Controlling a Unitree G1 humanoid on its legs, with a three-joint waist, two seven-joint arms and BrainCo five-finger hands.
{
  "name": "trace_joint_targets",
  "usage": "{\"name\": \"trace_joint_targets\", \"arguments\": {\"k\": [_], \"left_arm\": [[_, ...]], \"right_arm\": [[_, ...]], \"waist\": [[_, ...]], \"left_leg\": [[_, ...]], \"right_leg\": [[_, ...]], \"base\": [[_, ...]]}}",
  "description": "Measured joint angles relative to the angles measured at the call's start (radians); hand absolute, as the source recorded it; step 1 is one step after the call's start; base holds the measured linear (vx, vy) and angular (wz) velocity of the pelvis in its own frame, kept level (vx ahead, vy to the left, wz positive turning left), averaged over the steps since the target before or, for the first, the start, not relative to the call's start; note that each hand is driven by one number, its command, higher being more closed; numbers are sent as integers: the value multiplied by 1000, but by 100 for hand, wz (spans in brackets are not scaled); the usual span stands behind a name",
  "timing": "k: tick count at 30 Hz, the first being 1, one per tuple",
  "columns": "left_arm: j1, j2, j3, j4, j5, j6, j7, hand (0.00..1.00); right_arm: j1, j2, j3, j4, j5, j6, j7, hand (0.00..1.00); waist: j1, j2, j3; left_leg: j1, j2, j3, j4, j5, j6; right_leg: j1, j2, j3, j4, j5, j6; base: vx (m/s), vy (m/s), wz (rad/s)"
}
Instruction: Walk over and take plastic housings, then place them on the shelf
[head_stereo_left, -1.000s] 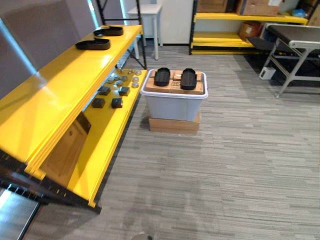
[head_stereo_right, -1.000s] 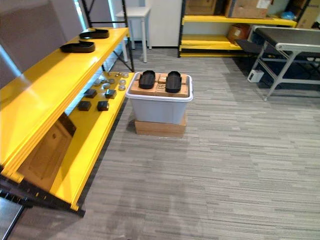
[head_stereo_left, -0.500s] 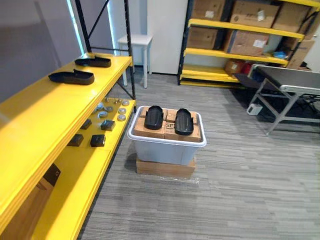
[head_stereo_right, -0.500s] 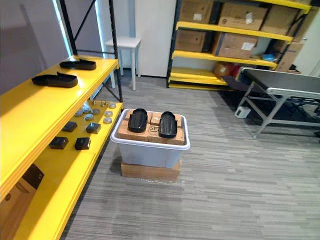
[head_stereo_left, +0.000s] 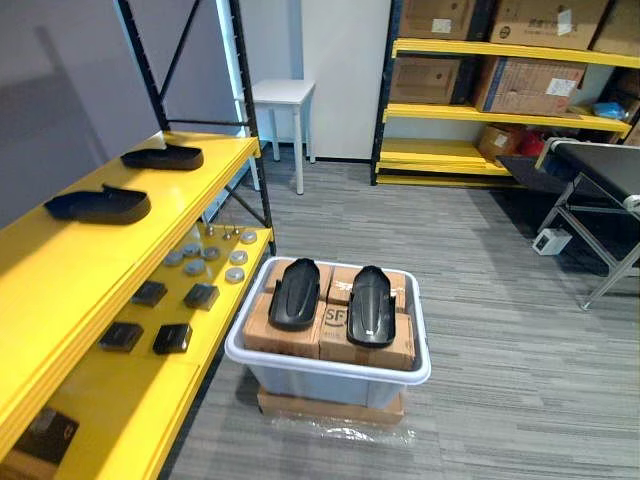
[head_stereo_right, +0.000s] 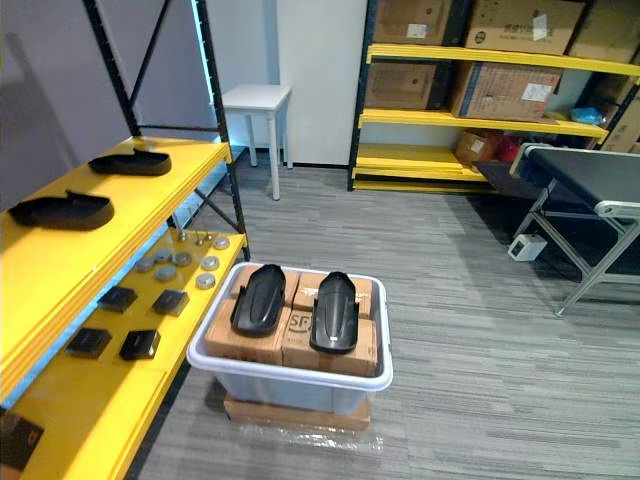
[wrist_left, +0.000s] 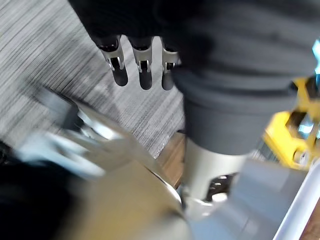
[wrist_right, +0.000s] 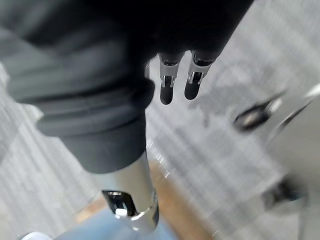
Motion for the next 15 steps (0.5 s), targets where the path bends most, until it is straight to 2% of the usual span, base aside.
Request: {"name": "trace_joint_targets", "arguments": {"k": [2, 3, 6, 7, 8, 9, 11, 12, 13, 15], "left_arm": [[-6, 14, -7, 2, -1, -3, 1, 0], [-7, 21, -21, 7, -1, -3, 1, 0], [-4, 51, -64, 19, -1, -1, 2, 0], [-7, 69, -83, 18, -1, -1, 2, 0], [-9, 77, -90, 17, -1, -1, 3, 0], [-17, 93, -112, 15, -1, -2, 8, 0], [-37, 112, -118, -6, -13, -6, 23, 0], [-39, 118, -117, -26, -23, -14, 30, 0], [-44, 120, -115, -33, -36, -22, 40, 0], [-25, 91, -113, -40, -41, -31, 45, 0]], "right_arm": [[10, -4, 39, 5, -1, 0, -5, 0], [8, -10, 56, 5, -2, 0, -12, 0], [0, -6, 115, -17, -3, -1, -16, 0], [-5, -4, 147, -27, -9, -2, -17, 0], [-4, -4, 166, -37, -18, -2, -17, 0], [6, -4, 218, -95, -37, -2, -22, 0], [37, -2, 293, -250, -75, -2, -46, 0], [63, 2, 320, -382, -92, -3, -57, 0], [95, 2, 329, -507, -137, -9, -77, 0], [138, -1, 325, -661, -185, -28, -105, 0]], "waist": [[-8, -29, -9], [-11, -30, -9], [-6, -33, -7], [-7, -31, -5], [-10, -28, -6], [-13, -28, -10], [-21, -29, -12], [-30, -46, -19], [-44, -63, -22], [-36, -44, -38]], "left_leg": [[13, -48, 3, -30, -11, 17], [17, -53, 6, -17, -31, 29], [132, -43, 13, -93, -49, 35], [194, -33, 13, -146, -48, 35], [217, -28, 13, -163, -48, 35], [250, -19, 10, -193, -48, 35], [257, -5, 3, -215, -45, 27], [245, -15, -4, -222, -44, 16], [245, -37, -26, -224, -52, 1], [260, -9, -31, -254, -49, -17]], "right_leg": [[-5, -47, 5, 13, -8, 15], [-8, -56, 7, 49, -17, 30], [-93, -58, 18, 337, -15, 42], [-143, -59, 33, 475, -29, 69], [-157, -59, 33, 497, -56, 70], [-190, -59, 32, 484, -89, 69], [-261, -58, 42, 382, -95, 70], [-292, -63, 76, 241, -51, 68], [-302, -78, 85, 205, 79, 65], [-282, -49, 89, 161, 92, 58]], "base": [[440, 120, 9], [517, 149, 15], [376, 88, -10], [291, 18, -8], [240, -13, 0], [191, -47, 6], [175, -115, 12], [183, -214, 30], [249, -255, 30], [240, -205, 2]]}}
